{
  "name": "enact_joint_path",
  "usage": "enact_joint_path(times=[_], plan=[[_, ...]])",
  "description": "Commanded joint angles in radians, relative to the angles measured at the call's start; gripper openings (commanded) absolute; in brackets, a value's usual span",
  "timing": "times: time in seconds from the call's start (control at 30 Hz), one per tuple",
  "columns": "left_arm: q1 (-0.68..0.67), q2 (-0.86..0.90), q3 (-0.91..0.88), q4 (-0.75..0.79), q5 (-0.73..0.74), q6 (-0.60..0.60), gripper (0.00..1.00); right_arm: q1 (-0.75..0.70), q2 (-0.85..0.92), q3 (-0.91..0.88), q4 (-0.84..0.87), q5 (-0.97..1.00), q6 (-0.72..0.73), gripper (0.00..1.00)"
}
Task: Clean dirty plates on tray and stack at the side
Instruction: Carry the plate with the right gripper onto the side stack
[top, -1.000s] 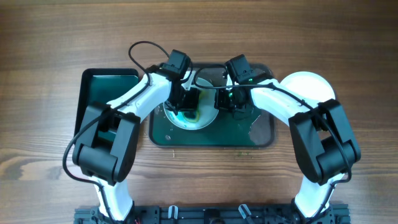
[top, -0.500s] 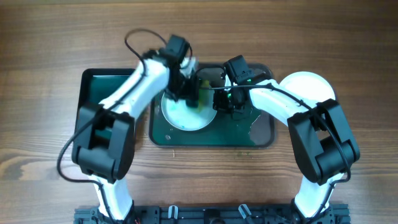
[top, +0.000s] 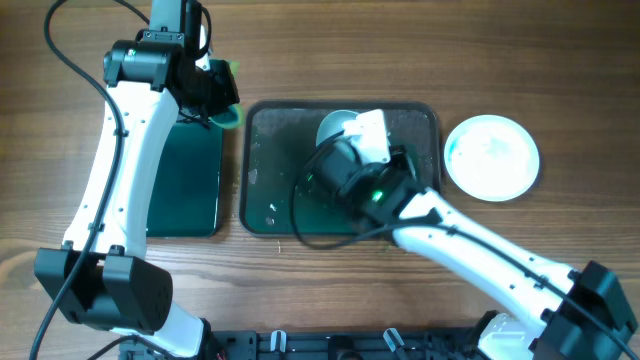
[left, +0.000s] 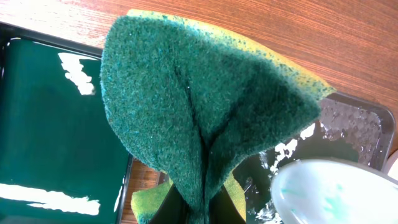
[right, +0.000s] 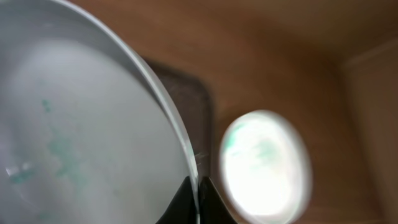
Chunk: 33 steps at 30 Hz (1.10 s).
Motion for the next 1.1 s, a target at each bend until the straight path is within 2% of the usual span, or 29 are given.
enact_joint_path(times=[0.0,0.07,0.1,0.2,0.23,0.27,0.33,0.37,0.5,0.63,0.8,0.93,1.07], plan=[[-0.004,0.005,-0.002,0.003,-0.017,-0.012,0.04,0.109,-0.015,0.003,-0.01,0.452,-0.034,0.04],[-0.004,0.005,-0.002,0.003,-0.017,-0.012,0.04,0.175,-0.015,0.003,-0.001,0.587,-0.078,0.04],[-0.004,0.005,-0.002,0.003,-0.017,-0.012,0.04,0.208,-0.015,0.003,0.005,0.604,-0.116,0.04],[-0.004,0.005,-0.002,-0.001,-0.017,-0.012,0.04,0.235,-0.016,0.003,0.006,0.591,-0.087,0.04],[-0.004,0.005,-0.002,-0.002,-0.017,-0.012,0.04,0.229,-0.016,0.003,0.001,0.47,-0.067,0.04],[-0.005,0.005,-0.002,-0.006,-0.017,-0.012,0.04,0.203,-0.027,0.003,-0.029,0.225,-0.004,0.04],[-0.004,0.005,-0.002,-0.022,-0.018,-0.012,0.04,0.086,-0.075,0.003,-0.101,-0.107,0.27,0.04],[-0.004,0.005,-0.002,-0.03,-0.021,-0.012,0.04,-0.022,-0.12,0.003,-0.099,-0.275,0.281,0.04],[-0.004,0.005,-0.002,-0.045,-0.032,-0.012,0.04,-0.436,-0.299,0.003,-0.134,-0.599,0.204,0.04],[-0.004,0.005,-0.002,-0.071,-0.069,-0.012,0.04,-0.902,-0.296,0.002,-0.152,-0.702,0.1,0.04],[-0.003,0.005,-0.002,-0.092,-0.096,-0.012,0.04,-1.113,-0.173,-0.116,0.007,-0.709,0.076,0.04],[-0.003,0.005,-0.002,-0.121,-0.129,-0.012,0.04,-1.145,-0.052,-0.206,0.155,-0.71,0.059,0.04],[0.014,0.003,-0.002,-0.155,-0.14,-0.017,0.04,-1.145,0.076,-0.213,0.211,-0.733,0.019,0.05]])
